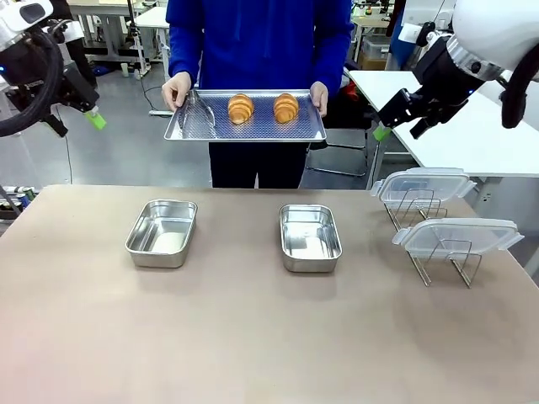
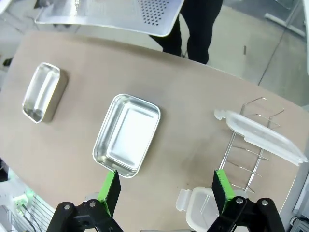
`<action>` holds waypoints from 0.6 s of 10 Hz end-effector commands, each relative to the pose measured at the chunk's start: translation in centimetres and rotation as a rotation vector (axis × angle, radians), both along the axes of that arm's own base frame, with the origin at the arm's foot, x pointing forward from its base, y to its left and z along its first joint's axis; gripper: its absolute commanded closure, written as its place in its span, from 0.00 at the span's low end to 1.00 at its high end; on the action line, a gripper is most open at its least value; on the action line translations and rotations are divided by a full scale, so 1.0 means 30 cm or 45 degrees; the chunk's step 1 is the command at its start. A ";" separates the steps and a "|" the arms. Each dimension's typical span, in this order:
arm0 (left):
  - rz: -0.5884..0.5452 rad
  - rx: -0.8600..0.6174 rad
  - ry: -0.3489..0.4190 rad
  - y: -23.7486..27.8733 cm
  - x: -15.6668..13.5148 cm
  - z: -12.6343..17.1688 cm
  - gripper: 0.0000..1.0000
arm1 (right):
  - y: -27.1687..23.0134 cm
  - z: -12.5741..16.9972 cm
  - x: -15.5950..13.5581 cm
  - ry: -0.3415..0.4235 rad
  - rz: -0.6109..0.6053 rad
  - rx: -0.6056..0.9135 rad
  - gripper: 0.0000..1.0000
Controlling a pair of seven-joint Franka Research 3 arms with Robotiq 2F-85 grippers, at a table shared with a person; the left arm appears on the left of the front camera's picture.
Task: Place the bread in airtight containers.
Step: Lift both Airtight Container.
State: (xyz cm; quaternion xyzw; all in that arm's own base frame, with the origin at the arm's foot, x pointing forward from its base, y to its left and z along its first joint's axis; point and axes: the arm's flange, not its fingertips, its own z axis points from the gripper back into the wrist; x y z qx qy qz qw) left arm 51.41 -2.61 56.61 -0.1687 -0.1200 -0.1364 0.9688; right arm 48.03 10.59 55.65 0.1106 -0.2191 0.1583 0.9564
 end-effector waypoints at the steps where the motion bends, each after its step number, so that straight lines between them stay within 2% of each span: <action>1: 0.006 -0.001 0.005 0.005 0.000 -0.005 0.00 | 0.002 -0.009 0.003 0.011 0.000 0.000 0.00; 3: 0.099 -0.001 0.121 -0.114 0.132 -0.110 0.00 | 0.215 -0.073 0.043 0.144 -0.117 -0.123 0.00; 4: 0.153 0.006 0.153 -0.142 0.151 -0.173 0.00 | 0.297 -0.132 0.056 0.178 -0.211 -0.174 0.00; 5: 0.236 0.024 0.164 -0.159 0.158 -0.205 0.00 | 0.347 -0.175 0.059 0.161 -0.283 -0.202 0.00; 6: 0.281 0.039 0.174 -0.183 0.145 -0.257 0.00 | 0.392 -0.233 0.051 0.177 -0.295 -0.206 0.00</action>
